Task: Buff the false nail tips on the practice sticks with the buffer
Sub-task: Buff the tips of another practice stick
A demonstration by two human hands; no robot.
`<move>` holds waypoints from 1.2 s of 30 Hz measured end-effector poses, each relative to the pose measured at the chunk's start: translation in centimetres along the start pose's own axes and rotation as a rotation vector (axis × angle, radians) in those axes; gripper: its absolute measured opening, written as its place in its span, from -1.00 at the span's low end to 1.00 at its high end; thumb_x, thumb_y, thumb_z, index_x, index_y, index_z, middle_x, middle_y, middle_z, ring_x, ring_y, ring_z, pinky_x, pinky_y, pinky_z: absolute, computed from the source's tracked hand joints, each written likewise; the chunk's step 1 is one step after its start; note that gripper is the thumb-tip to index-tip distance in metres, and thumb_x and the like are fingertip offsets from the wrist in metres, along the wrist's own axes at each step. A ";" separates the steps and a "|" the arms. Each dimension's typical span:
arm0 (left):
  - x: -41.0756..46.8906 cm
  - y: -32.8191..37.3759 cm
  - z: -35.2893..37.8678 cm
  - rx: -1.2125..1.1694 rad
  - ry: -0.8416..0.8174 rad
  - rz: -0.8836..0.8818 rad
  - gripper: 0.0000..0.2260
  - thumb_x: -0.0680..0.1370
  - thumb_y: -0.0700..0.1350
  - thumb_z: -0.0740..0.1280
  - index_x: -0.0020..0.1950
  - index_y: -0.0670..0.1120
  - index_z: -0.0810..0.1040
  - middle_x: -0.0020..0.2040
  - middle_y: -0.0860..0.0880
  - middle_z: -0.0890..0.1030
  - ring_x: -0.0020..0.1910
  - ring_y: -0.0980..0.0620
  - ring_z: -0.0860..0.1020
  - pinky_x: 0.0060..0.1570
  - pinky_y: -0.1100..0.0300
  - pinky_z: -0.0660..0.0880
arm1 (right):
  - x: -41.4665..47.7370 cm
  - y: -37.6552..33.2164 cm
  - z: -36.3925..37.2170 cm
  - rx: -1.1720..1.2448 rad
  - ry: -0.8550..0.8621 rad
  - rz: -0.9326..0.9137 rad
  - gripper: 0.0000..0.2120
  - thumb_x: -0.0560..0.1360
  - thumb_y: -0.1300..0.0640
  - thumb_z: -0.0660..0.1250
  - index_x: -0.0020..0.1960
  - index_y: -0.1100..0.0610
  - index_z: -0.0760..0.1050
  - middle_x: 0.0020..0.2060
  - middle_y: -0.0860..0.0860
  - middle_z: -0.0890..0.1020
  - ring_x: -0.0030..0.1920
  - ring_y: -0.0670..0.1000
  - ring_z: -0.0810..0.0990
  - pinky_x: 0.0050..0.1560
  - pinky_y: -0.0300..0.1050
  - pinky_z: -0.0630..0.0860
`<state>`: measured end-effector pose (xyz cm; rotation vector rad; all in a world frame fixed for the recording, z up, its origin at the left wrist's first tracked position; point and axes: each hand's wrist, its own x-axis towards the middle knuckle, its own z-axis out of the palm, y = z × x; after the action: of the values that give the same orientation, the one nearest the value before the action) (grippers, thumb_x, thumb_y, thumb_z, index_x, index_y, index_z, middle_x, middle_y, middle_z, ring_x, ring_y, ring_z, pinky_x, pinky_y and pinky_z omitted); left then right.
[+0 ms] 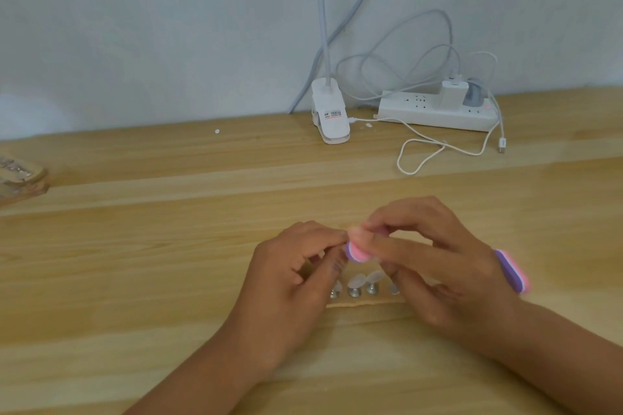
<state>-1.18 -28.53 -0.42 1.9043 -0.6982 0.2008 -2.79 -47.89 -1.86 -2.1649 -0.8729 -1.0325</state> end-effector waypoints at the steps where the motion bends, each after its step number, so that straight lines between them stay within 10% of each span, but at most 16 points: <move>1: 0.0 0.0 0.0 0.001 0.000 0.003 -0.85 0.54 -0.15 0.34 -0.04 0.04 0.68 -0.25 0.08 0.59 -0.27 0.05 0.57 -0.26 0.24 0.48 | 0.1 0.1 0.1 -0.004 -0.009 0.001 -0.63 0.47 0.46 0.36 0.22 0.20 0.57 0.02 0.14 0.62 0.00 0.12 0.60 0.09 -0.12 0.49; 36: -0.1 -0.1 -0.2 -0.124 -0.061 -0.103 -0.85 0.55 -0.12 0.32 -0.15 0.03 0.67 -0.29 0.05 0.64 -0.29 0.13 0.59 -0.23 0.28 0.50 | 0.2 -0.2 0.3 0.068 0.018 0.075 -0.73 0.46 0.42 0.42 0.14 0.25 0.64 -0.01 0.14 0.64 -0.04 0.11 0.62 0.02 -0.10 0.52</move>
<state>-1.21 -28.30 -0.45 1.8283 -0.6367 0.0341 -2.71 -47.47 -1.78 -2.1116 -0.8011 -0.9705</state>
